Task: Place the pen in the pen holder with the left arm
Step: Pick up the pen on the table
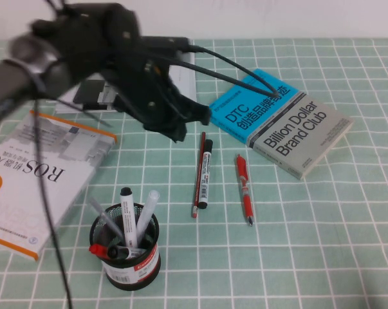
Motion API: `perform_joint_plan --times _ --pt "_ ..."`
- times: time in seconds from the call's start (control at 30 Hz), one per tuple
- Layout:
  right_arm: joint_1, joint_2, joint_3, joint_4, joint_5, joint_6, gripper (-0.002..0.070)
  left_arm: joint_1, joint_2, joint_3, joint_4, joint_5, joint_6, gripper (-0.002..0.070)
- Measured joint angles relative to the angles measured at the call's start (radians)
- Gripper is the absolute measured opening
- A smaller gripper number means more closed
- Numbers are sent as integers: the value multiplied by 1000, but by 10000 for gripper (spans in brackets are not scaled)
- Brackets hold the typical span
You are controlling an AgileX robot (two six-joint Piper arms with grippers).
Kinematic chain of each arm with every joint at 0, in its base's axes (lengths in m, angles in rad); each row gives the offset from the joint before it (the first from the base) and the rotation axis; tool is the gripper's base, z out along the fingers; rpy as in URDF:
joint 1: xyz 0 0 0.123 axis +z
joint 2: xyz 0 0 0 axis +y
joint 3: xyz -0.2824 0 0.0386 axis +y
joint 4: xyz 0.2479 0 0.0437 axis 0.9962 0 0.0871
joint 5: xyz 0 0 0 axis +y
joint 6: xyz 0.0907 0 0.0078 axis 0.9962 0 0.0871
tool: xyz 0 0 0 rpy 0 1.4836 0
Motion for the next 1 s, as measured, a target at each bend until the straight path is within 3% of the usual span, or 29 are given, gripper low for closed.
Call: perform_joint_plan --times 0.3,0.63,1.0 --pt "0 0 0 0 0 0 -20 -53 166 -112 116 18 -93 0" --pt "0 0 0 0 0 0 -20 -64 241 -121 120 13 -112 221" --pt "0 0 0 2 0 0 -20 -66 293 -142 120 -44 -130 242"
